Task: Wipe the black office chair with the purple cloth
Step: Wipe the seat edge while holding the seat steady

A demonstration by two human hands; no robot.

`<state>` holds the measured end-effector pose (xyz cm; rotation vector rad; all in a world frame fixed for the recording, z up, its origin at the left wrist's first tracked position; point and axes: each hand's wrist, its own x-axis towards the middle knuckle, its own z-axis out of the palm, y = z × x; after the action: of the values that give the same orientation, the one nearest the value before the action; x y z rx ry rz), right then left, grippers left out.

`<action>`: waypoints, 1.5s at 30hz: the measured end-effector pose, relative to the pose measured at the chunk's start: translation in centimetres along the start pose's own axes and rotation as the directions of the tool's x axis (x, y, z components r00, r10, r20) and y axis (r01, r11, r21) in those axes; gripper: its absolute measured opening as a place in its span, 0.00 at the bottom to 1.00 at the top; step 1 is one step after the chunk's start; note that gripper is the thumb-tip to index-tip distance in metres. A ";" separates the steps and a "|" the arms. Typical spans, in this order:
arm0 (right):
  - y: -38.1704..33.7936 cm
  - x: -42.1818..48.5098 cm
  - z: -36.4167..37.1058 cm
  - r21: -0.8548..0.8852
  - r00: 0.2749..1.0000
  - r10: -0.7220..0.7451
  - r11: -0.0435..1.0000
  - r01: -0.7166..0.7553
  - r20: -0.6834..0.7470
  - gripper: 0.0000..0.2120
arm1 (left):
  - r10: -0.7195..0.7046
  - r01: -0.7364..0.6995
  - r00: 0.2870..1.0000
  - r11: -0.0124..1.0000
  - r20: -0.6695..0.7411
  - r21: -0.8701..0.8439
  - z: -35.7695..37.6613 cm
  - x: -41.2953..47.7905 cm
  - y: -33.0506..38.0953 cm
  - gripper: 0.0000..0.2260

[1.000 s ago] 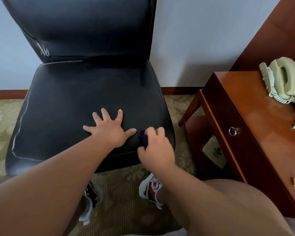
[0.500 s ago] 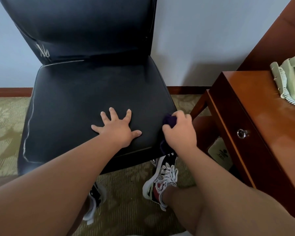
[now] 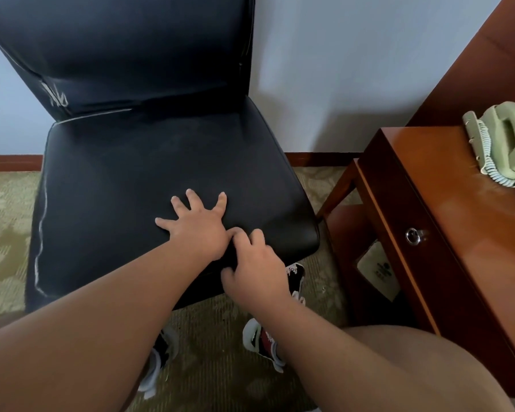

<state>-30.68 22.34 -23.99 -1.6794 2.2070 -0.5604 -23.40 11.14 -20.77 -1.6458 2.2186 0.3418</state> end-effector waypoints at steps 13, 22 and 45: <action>6.8 6.3 -5.6 0.239 0.849 0.484 0.868 -0.435 -0.213 0.13 | 0.030 -0.030 1.000 0.999 -0.005 -0.009 -0.2 0.0 -0.1 0.37; 2.0 1.6 -1.4 0.052 0.944 0.315 0.949 -0.312 -0.093 0.13 | 0.018 -0.015 0.998 0.999 -0.058 0.039 0.2 0.2 0.2 0.37; 6.2 5.2 -2.9 0.321 0.918 0.396 0.874 -0.364 -0.037 0.12 | 0.210 -0.209 0.977 0.978 0.048 -0.019 -1.8 -1.4 -7.8 0.30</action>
<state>-38.61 19.16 -24.51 -1.0433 2.2914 -0.8436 -15.86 9.31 -18.41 -1.3964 2.3620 0.4486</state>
